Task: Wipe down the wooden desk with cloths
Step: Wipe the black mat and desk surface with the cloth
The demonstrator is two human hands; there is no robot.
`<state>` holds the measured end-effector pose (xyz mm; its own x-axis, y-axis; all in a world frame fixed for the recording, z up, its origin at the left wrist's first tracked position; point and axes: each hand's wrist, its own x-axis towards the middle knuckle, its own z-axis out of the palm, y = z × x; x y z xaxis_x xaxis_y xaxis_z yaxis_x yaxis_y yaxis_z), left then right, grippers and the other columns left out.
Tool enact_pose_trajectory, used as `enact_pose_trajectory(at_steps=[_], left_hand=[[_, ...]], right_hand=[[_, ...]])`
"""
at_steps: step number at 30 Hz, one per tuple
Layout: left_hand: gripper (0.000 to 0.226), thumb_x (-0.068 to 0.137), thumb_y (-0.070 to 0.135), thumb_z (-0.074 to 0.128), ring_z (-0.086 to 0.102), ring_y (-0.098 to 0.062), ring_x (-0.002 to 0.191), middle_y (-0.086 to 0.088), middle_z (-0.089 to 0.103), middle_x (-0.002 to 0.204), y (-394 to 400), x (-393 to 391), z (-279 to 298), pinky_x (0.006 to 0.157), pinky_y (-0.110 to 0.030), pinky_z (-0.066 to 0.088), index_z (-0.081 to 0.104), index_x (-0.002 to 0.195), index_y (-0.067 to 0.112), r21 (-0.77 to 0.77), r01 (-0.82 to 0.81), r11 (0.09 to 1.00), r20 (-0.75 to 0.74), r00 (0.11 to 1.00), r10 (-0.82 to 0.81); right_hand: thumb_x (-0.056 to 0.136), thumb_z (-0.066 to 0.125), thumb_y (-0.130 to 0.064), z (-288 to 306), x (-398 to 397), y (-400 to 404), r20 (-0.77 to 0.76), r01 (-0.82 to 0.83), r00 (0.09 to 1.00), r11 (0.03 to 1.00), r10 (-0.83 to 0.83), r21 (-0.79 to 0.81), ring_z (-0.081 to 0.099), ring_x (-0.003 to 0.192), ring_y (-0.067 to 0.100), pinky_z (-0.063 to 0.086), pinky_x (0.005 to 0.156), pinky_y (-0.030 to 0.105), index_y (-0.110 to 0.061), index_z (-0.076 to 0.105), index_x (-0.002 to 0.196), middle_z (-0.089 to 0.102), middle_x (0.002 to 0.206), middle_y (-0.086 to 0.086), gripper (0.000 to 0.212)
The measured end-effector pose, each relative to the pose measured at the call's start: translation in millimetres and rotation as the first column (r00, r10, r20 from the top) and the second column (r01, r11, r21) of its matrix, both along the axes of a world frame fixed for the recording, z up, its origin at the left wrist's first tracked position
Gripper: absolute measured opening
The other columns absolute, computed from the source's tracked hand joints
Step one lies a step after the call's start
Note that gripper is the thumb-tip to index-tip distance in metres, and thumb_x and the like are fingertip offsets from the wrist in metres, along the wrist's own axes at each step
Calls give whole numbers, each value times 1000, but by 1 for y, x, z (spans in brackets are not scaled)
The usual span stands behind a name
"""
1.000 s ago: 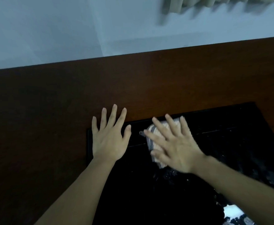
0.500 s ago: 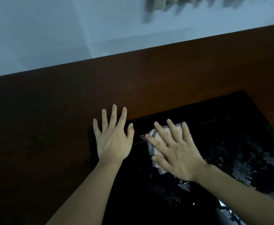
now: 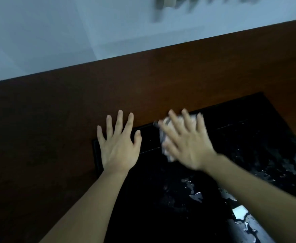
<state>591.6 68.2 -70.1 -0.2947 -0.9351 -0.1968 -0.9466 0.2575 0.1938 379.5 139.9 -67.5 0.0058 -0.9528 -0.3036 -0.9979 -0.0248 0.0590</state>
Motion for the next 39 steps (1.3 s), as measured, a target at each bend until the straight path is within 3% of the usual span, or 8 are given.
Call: enact_pose_trajectory(at_steps=[4,9,14,23,28,32,36,39], left_hand=[[62,104,57,15,-9,-27,156,6,-5,170,2,0,-1,125,-55,-2,3,162,39,-36,-4,999,3,1000,4],[62,103,58,14,-13,-24,156,8,-8,170,1,0,0,125,-53,-4,0,161,41,-13,-14,1000,22,1000,15],[62,102,58,14,-13,-23,156,9,-8,170,2,-3,4,126,-52,-5,1,160,41,-6,-28,1000,39,999,29],[60,105,52,28,-8,-24,157,8,4,170,-1,-33,24,124,-53,-7,16,162,36,-24,-39,999,12,999,39],[58,107,50,28,-11,-22,156,10,1,170,2,-99,27,125,-49,-8,14,161,38,2,15,1000,-99,995,-14],[56,108,50,25,-14,-20,156,12,-4,170,4,-139,13,125,-48,-9,10,161,40,47,7,999,-125,992,-1],[56,107,51,19,-14,-20,156,12,-6,169,3,-148,4,126,-48,-7,6,161,41,42,-40,998,-70,997,43],[57,107,50,20,-12,-20,156,11,-4,170,7,-152,1,126,-48,-7,9,161,40,0,-58,998,-64,996,57]], right_hand=[[103,12,-67,-3,-6,55,95,-196,977,981,193,15,12,153,43,13,116,70,-38,9,162,10,170,6,66],[85,-22,-75,-4,-64,-8,76,-30,997,999,33,-40,-20,153,35,-9,120,64,-53,-34,145,-29,164,-6,65],[83,-18,-71,3,-86,-61,12,136,991,990,-137,36,-15,154,37,-4,118,68,-48,-26,152,-22,168,-2,73],[104,19,-67,-4,-76,42,105,-406,909,914,404,-7,12,152,42,10,113,67,-37,10,162,9,170,5,66],[92,-9,-72,-9,-141,-46,62,-124,990,991,127,-42,-13,155,36,-7,119,64,-50,-27,150,-20,168,-3,64],[93,-8,-69,-3,-161,-84,14,41,999,999,-41,28,-21,153,35,-9,119,65,-48,-29,151,-26,167,-3,65],[94,-13,-67,-1,-138,-20,52,-158,986,987,157,32,-14,153,41,-6,117,69,-43,-24,154,-24,166,2,65],[102,10,-70,1,-149,24,148,-333,934,942,325,32,9,153,42,8,116,68,-40,3,161,4,169,3,67]])
